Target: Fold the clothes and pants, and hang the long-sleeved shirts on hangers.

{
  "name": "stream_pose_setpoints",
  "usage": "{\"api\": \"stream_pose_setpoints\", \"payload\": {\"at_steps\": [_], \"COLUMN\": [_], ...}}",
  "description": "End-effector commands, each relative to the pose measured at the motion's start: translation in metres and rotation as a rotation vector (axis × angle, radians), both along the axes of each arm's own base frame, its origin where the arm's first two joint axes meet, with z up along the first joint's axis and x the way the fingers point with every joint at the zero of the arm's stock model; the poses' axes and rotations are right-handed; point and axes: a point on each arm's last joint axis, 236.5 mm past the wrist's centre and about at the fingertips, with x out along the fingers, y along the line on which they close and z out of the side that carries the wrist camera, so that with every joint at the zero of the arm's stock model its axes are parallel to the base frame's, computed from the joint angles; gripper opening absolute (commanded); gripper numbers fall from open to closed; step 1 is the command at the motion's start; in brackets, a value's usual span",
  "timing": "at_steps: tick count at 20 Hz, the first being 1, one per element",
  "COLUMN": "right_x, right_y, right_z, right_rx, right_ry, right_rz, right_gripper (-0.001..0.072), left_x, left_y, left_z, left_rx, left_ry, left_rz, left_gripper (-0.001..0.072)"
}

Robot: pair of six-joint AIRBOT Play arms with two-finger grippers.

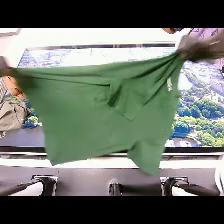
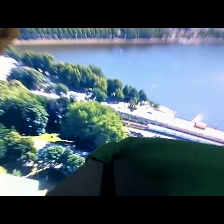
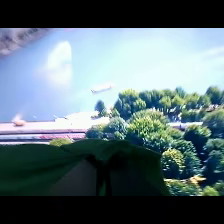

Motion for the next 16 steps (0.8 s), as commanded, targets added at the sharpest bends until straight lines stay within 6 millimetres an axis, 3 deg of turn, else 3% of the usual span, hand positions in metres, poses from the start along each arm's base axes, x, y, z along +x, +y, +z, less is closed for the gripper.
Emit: {"api": "stream_pose_setpoints", "payload": {"at_steps": [1,3,5,7,8,9,10,11,14,16], "right_x": [0.065,0.088,0.101,0.101,0.098,0.094,0.09,0.083,0.055,0.036], "right_y": [0.017,0.028,0.034,0.034,0.033,0.029,0.026,0.021,-0.027,-0.064], "right_z": [-0.145,-0.207,-0.256,-0.287,-0.293,-0.29,-0.28,-0.263,-0.209,-0.18], "right_rx": [0.074,0.134,0.183,0.198,0.196,0.189,0.189,0.176,0.091,0.161], "right_ry": [0.209,0.267,0.309,0.362,0.382,0.389,0.385,0.372,0.328,0.293], "right_rz": [-0.001,-0.014,-0.04,-0.07,-0.067,-0.047,0.0,0.069,0.204,0.189], "right_gripper": [0.0031,0.0031,0.0031,0.0056,0.0104,0.0218,0.0338,0.0361,0.0358,0.0357], "left_x": [0.074,0.102,0.118,0.121,0.119,0.116,0.111,0.102,0.06,0.024], "left_y": [-0.024,-0.041,-0.06,-0.076,-0.078,-0.075,-0.067,-0.055,-0.015,0.007], "left_z": [-0.132,-0.178,-0.207,-0.223,-0.223,-0.218,-0.211,-0.202,-0.171,-0.159], "left_rx": [-0.029,-0.029,-0.035,-0.04,-0.042,-0.054,-0.067,-0.074,-0.09,-0.103], "left_ry": [0.12,0.122,0.113,0.126,0.132,0.143,0.16,0.188,0.275,0.31], "left_rz": [-0.046,-0.062,-0.075,-0.096,-0.099,-0.082,-0.06,-0.045,-0.002,0.047], "left_gripper": [0.0015,0.0015,0.0017,0.0022,0.005,0.0168,0.0368,0.0479,0.0478,0.0478]}}
